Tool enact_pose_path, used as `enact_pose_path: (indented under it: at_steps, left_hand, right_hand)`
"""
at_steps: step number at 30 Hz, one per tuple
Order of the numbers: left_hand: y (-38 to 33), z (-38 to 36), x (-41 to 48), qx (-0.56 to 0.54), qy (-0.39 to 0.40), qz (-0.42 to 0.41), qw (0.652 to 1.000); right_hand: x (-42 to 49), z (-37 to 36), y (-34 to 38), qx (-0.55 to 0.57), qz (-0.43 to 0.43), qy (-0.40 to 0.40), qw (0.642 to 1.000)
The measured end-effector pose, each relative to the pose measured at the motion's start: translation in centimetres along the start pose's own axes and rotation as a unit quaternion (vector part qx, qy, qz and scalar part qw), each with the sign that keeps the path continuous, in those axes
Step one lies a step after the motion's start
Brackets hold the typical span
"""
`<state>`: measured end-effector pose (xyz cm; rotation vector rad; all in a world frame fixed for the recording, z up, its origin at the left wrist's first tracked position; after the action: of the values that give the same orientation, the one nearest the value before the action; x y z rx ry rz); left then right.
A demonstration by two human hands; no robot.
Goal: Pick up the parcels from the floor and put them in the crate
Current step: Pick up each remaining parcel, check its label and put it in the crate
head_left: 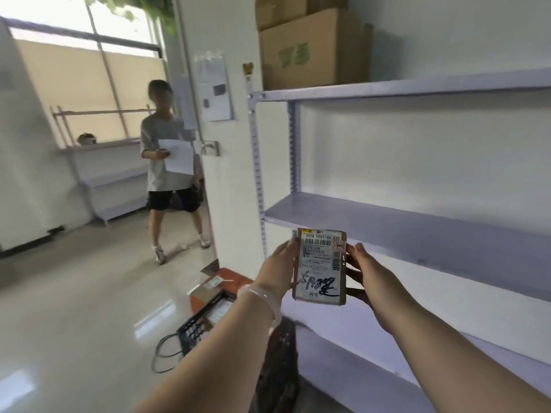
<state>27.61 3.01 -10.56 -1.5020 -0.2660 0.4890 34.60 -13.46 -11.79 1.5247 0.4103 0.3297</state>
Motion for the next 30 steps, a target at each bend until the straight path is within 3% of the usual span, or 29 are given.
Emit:
enact_pose_path:
  at_steps: [5, 12, 25, 30]
  left_hand:
    - [1.1, 11.6, 4.3, -0.06, -0.01, 0.01, 0.998]
    - [5.2, 18.8, 9.4, -0.103, -0.029, 0.05, 0.993]
    - [13.0, 20.6, 22.6, -0.103, -0.064, 0.173, 0.977]
    - [16.0, 20.8, 26.4, -0.152, -0.073, 0.238, 0.957]
  right_hand:
    - [5.7, -11.5, -1.7, -0.003, -0.016, 0.056, 0.998]
    - [11.5, -19.1, -4.5, -0.046, -0.054, 0.094, 0.993]
    - [25.2, -22.5, -13.5, -0.064, -0.156, 0.127, 0.977]
    - [30.0, -22.9, -17.2, -0.075, -0.212, 0.118, 0.967]
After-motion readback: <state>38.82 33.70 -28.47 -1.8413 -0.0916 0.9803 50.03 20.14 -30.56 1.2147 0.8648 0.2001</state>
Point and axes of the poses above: each hand's wrist, its own x-axis towards the middle knuckle, its own z-axis out of the back of the hand, y = z × x, the point moved 1 cm from there along x, towards the middle knuckle, and after that the axes turned 3 degrees about x, right-handed, at the moved point
